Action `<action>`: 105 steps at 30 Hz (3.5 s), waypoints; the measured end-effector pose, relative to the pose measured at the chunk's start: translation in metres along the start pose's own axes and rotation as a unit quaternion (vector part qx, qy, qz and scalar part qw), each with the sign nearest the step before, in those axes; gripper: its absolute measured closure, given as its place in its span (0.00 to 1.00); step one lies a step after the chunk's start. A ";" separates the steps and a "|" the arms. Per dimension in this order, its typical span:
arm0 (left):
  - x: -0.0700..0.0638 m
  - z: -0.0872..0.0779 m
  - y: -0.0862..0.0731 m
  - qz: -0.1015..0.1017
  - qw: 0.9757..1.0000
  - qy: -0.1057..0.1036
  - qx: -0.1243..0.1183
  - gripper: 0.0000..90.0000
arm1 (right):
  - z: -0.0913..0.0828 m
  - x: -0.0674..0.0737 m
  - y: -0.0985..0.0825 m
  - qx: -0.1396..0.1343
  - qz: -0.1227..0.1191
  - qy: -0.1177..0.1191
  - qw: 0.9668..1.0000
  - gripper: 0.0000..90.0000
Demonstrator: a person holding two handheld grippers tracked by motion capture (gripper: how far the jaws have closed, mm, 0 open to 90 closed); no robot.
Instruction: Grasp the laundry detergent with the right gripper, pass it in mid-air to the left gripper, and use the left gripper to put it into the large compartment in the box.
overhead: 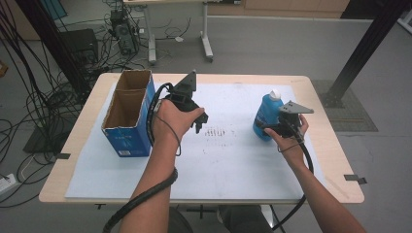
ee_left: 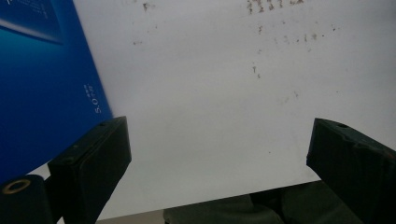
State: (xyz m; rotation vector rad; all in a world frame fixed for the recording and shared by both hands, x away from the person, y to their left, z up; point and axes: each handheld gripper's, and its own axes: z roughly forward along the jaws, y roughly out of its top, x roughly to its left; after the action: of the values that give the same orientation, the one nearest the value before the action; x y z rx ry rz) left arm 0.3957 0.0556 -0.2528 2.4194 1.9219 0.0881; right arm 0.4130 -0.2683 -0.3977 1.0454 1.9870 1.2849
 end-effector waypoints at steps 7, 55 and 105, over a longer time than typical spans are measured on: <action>0.000 0.000 0.000 0.000 1.000 0.000 -0.001 0.07 | -0.001 0.000 0.000 -0.001 0.000 -0.001 1.000 0.01; 0.000 -0.004 -0.001 0.001 1.000 0.003 -0.003 0.07 | -0.001 0.001 0.001 0.000 -0.008 -0.001 1.000 0.02; 0.003 -0.001 -0.004 0.000 1.000 0.009 -0.005 0.07 | 0.002 -0.005 -0.001 0.020 -0.013 -0.011 1.000 0.44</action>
State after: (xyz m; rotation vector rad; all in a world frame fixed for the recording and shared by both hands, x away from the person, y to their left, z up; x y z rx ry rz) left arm 0.3923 0.0593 -0.2524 2.4211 1.9227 0.1185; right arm 0.4170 -0.2723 -0.3994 1.0437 2.0121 1.2188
